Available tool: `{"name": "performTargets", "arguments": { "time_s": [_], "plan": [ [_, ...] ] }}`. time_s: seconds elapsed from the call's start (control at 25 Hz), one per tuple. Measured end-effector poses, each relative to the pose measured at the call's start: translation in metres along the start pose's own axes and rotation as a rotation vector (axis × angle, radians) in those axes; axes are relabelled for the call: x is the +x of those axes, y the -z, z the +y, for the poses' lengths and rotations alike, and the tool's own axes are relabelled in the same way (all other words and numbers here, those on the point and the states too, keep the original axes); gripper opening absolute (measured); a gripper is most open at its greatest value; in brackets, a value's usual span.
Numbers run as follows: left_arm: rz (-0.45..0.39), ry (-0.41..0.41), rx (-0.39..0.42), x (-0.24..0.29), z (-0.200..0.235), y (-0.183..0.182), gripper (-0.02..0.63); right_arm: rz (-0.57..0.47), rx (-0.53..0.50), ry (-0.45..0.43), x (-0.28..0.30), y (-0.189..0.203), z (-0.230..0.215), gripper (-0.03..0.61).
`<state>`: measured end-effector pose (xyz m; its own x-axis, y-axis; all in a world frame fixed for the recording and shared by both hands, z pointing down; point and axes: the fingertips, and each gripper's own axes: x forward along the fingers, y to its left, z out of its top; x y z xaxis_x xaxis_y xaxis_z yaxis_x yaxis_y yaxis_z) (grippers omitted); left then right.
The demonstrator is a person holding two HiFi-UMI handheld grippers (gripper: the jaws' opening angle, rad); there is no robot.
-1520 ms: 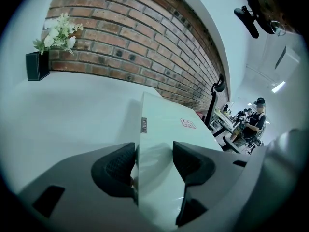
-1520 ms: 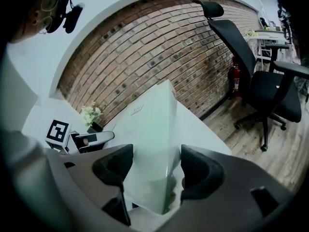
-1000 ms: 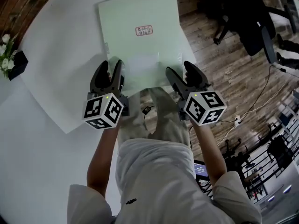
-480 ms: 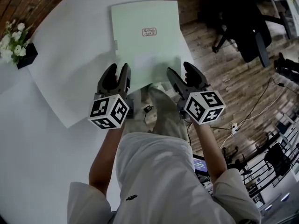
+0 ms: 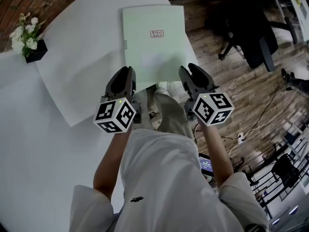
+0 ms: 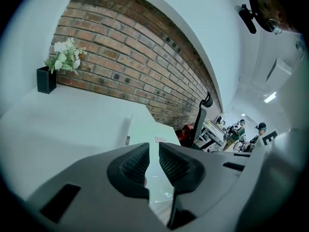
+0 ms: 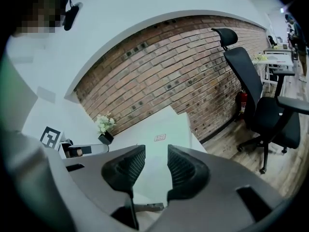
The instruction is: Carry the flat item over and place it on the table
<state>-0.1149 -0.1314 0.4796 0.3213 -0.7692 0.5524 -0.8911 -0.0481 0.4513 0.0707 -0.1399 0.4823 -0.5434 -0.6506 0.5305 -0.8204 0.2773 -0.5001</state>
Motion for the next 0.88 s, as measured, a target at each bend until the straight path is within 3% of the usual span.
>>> {"name": "performTargets", "arguments": {
  "time_s": [0.56,0.88],
  "plan": [
    [-0.037,0.027,0.01,-0.042,-0.034,-0.025,0.049,-0.028,-0.034,-0.059,-0.031,-0.03,0.032,0.101],
    [-0.089,0.051,0.018,-0.074,-0.058,-0.042,0.043,-0.055,-0.057,-0.101,-0.058,-0.048,0.062,0.101]
  ]
}}
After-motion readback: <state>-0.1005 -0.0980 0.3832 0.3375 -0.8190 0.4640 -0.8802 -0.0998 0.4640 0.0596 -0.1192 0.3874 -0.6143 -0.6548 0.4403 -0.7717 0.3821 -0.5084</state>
